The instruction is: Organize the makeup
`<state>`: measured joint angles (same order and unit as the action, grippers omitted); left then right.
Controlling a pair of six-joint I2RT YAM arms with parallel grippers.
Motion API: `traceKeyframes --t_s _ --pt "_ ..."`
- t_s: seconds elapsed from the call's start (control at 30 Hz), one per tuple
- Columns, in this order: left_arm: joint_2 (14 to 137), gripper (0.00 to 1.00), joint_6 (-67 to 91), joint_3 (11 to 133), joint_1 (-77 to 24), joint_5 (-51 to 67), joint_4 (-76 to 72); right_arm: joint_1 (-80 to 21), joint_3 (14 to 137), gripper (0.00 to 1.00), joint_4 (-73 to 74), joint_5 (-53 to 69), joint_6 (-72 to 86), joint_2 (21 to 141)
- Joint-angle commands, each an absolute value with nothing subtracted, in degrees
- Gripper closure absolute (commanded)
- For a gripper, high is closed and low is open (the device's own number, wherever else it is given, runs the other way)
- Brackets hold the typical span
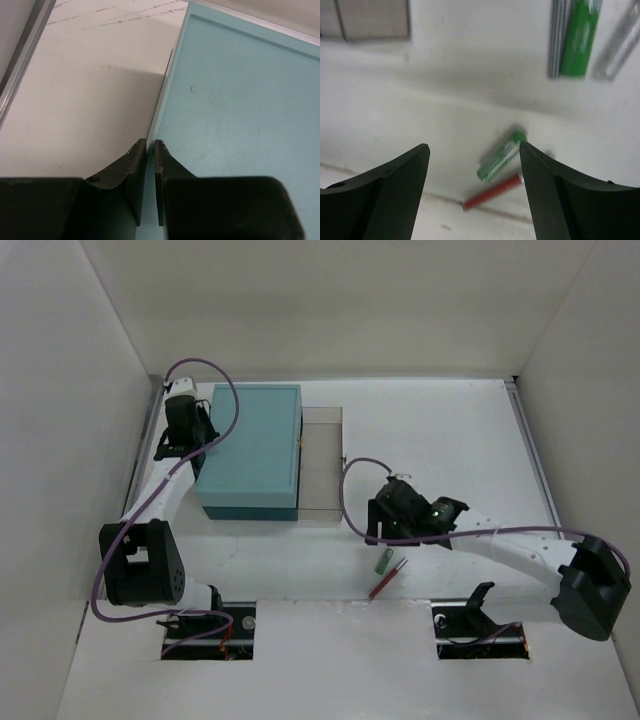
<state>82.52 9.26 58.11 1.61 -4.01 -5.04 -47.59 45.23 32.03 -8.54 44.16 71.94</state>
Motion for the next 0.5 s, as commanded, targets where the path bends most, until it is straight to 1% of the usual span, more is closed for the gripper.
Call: traceKeyframes --t_s 0.0,0.07,0.17,0.3,0.47 --pt "82.62 0.92 9.40 54.67 -0.57 -1.14 8.26 -52.41 45.09 0.21 48.57 -14.93 56.66 69.78" --pt "82.97 0.92 9.32 54.58 -1.01 -1.14 8.17 -55.23 44.57 0.22 52.19 -15.56 61.59 69.96" --pt "83.67 0.92 9.32 54.67 -1.36 -1.23 8.26 -57.52 39.92 0.22 52.65 -12.76 69.15 69.61" --pt "84.37 0.92 9.23 54.75 -1.62 -1.23 8.00 -58.58 34.90 0.22 47.12 -9.67 73.38 69.52" --pt "84.64 0.92 9.23 54.93 -1.97 -1.23 8.09 -58.58 34.10 0.23 42.81 -10.10 75.23 72.59"
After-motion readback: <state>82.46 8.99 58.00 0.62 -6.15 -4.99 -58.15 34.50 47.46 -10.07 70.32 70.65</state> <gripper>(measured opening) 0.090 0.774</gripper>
